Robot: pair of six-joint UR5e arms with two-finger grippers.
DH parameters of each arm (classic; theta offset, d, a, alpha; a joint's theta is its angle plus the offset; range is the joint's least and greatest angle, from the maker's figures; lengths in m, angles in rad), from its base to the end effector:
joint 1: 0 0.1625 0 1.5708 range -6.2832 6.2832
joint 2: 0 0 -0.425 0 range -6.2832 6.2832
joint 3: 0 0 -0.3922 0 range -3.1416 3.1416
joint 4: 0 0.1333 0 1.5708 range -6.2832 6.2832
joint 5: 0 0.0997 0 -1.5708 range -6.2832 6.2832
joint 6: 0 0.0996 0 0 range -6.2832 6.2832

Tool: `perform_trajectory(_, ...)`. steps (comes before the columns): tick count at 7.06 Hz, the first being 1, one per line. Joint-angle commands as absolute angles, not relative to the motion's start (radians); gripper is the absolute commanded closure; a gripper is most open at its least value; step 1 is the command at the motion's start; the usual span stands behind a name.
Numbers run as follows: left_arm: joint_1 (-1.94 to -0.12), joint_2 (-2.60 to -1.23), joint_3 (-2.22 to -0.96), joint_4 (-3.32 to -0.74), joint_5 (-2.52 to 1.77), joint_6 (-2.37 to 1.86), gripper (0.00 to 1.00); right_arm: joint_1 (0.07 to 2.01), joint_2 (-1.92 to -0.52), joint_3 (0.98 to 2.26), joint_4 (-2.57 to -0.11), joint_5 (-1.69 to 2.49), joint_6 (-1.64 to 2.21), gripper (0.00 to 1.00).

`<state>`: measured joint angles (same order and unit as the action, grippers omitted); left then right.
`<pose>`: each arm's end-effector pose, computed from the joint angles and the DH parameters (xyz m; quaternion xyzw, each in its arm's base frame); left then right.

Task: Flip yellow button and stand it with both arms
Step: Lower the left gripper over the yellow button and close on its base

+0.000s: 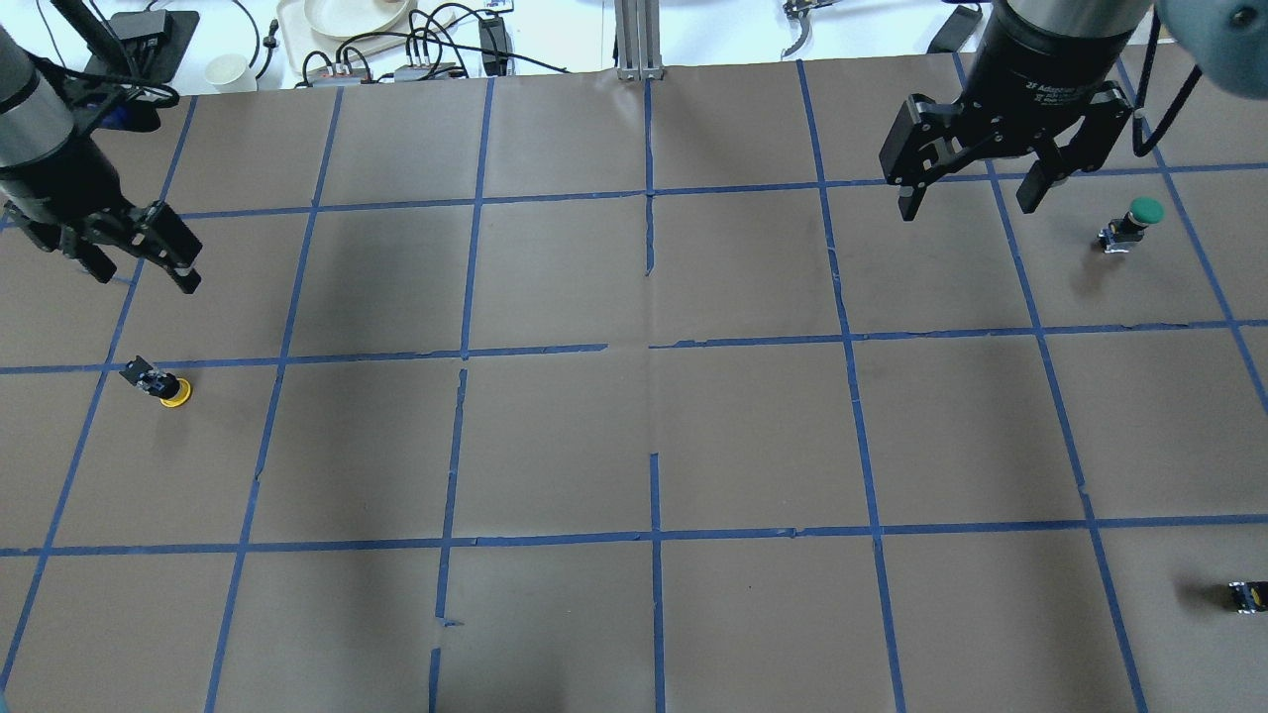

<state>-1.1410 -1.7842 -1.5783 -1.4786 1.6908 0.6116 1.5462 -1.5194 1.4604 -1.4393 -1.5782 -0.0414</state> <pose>0.1225 -0.5586 0.3811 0.0943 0.9917 0.0855 0.0200 0.1201 -0.5087 0.5035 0.0085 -0.9993 -0.0363 0.0025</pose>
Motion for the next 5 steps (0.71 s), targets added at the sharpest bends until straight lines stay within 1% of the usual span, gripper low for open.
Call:
perform_trajectory(1, -0.999, -1.851, -1.604, -1.407, 1.700, 0.852, 0.00, 1.548, -1.520, 1.460, -1.439, -1.577, -0.041, 0.00)
perform_trajectory(3, -0.939, -1.878, -1.748, -1.109, 1.703, 1.063, 0.01, 1.545, -1.520, 1.460, -1.437, -1.578, -0.041, 0.00)
perform_trajectory(4, -0.913, -1.878, -1.813, -1.042, 1.694, 1.147, 0.01, 1.548, -1.520, 1.460, -1.437, -1.578, -0.041, 0.00)
perform_trajectory(5, -0.908, -1.878, -1.853, -1.032, 1.689, 1.185, 0.01, 1.545, -1.520, 1.462, -1.437, -1.580, -0.043, 0.00)
